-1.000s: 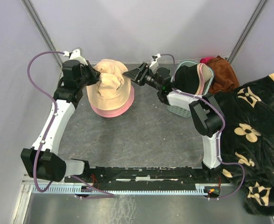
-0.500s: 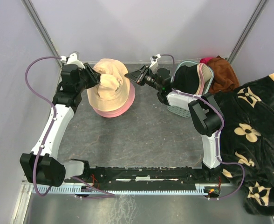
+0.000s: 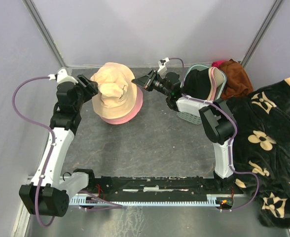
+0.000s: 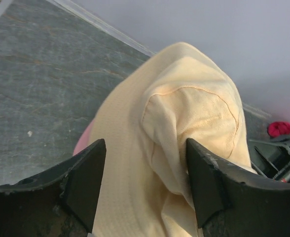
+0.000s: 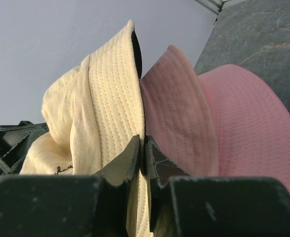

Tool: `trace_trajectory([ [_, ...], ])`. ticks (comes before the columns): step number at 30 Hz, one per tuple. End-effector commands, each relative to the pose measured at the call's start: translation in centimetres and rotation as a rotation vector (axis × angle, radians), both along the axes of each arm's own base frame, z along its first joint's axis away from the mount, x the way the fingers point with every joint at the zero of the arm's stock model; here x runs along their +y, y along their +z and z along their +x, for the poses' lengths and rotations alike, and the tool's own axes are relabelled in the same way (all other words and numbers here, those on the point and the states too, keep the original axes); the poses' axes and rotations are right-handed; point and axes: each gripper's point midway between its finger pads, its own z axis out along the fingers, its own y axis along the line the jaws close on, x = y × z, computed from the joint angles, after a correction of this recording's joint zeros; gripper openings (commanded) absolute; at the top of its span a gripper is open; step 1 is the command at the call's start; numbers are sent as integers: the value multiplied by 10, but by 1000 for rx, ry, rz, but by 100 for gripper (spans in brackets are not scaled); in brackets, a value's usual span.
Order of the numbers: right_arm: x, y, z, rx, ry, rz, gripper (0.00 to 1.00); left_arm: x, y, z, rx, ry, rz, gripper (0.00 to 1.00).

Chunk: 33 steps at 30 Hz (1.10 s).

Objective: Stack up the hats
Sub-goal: Stack the hat on the hat.

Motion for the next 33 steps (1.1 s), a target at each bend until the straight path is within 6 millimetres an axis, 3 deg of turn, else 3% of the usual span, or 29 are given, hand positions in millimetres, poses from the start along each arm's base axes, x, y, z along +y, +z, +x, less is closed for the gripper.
trace_trajectory([
  [1,4,18,-8,-55,28,1,15,37,4,-8,-75,165,-71,73],
  [6,5,19,-6,-52,26,-8,14,53,-28,-8,-51,196,-157,74],
  [8,4,18,-5,-50,25,-12,14,56,-39,-7,-56,183,-213,87],
  [12,5,14,-4,-43,22,-21,12,55,-44,-4,-110,146,-319,95],
  [15,5,11,-3,-39,20,-27,10,56,-47,-2,-144,144,-362,96],
  [23,5,11,-1,-42,18,-42,10,33,-53,9,-231,-13,-539,95],
  [33,10,10,-3,-42,28,-42,10,28,-66,11,-254,-40,-662,89],
])
